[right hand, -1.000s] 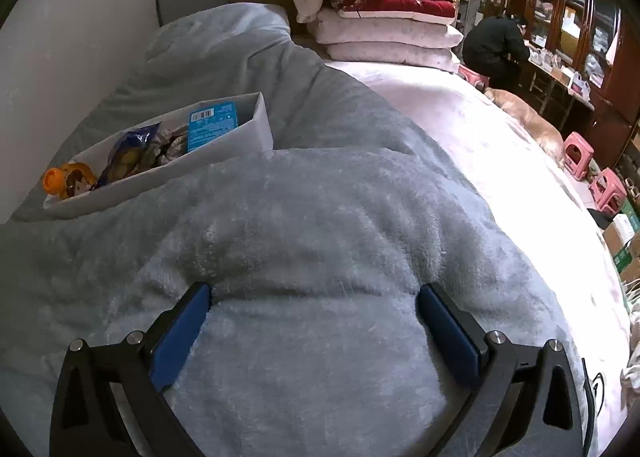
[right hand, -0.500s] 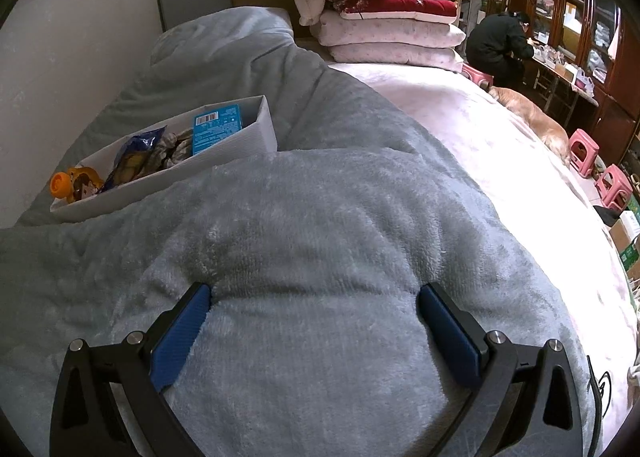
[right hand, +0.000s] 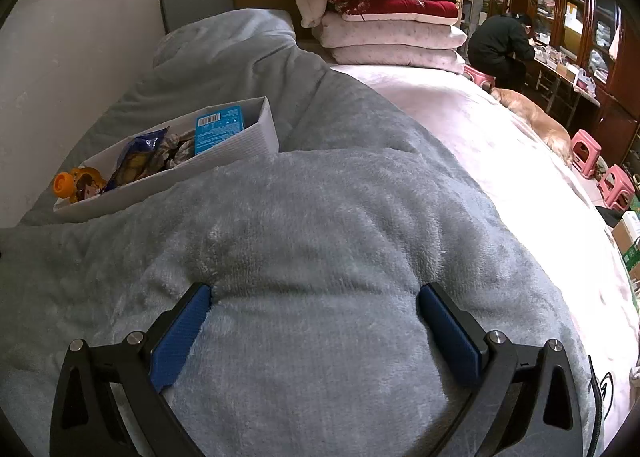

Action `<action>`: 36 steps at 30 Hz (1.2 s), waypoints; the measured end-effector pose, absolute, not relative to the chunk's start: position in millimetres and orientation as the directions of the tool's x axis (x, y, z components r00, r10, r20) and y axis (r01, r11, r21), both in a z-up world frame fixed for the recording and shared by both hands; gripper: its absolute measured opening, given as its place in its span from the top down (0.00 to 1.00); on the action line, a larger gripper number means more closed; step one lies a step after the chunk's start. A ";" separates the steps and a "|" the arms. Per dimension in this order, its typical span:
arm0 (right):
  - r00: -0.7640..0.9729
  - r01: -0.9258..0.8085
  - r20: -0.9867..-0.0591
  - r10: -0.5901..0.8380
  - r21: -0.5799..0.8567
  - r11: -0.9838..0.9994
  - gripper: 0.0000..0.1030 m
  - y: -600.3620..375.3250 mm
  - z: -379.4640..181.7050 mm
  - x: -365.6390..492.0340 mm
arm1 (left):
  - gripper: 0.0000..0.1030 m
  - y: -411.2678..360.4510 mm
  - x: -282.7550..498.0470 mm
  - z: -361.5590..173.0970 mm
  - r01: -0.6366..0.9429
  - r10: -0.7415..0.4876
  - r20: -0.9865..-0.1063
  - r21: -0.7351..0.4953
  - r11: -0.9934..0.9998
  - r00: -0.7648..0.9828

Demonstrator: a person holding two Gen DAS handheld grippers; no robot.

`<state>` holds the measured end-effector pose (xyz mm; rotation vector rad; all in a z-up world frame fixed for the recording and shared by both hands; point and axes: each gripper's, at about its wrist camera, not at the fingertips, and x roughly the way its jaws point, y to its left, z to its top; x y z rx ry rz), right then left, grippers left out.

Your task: Organize objects

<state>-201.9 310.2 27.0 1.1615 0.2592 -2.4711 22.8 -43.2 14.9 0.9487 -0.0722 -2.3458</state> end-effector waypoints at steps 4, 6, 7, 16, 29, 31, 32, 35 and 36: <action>-0.577 0.426 -0.770 -0.272 0.000 -0.905 0.00 309.9 27.0 -201.8 | 0.07 -42.9 22.8 15.1 0.511 -0.551 -0.615 0.263 -0.818 -0.564; -0.577 0.426 -0.770 -0.273 0.001 -0.905 0.00 310.3 27.1 -201.4 | 0.07 -43.1 23.8 15.3 0.510 -0.549 -0.615 0.262 -0.819 -0.566; -0.577 0.427 -0.770 -0.273 0.001 -0.904 0.00 310.7 27.3 -201.5 | 0.07 -43.2 23.9 15.2 0.509 -0.549 -0.614 0.262 -0.820 -0.567; -0.584 0.440 -0.760 -0.286 -0.001 -0.898 0.00 308.1 28.9 -198.6 | 0.07 -43.0 26.3 14.6 0.504 -0.545 -0.612 0.261 -0.823 -0.573; -0.587 0.434 -0.755 -0.293 0.012 -0.901 0.00 305.4 26.1 -198.0 | 0.07 -43.8 25.8 14.9 0.503 -0.547 -0.612 0.265 -0.823 -0.571; -0.587 0.434 -0.755 -0.294 0.013 -0.901 0.00 305.4 26.1 -197.9 | 0.07 -43.8 25.7 14.9 0.503 -0.546 -0.612 0.265 -0.823 -0.571; -0.587 0.434 -0.755 -0.294 0.013 -0.901 0.00 305.3 26.3 -198.0 | 0.07 -44.0 25.6 15.0 0.503 -0.547 -0.613 0.265 -0.822 -0.570; -0.588 0.432 -0.755 -0.292 0.013 -0.902 0.00 305.3 25.7 -196.8 | 0.07 -43.4 26.0 14.8 0.503 -0.548 -0.612 0.267 -0.822 -0.570; -0.587 0.432 -0.754 -0.293 0.014 -0.902 0.00 305.3 25.8 -196.9 | 0.07 -43.2 26.9 14.6 0.503 -0.549 -0.610 0.269 -0.821 -0.571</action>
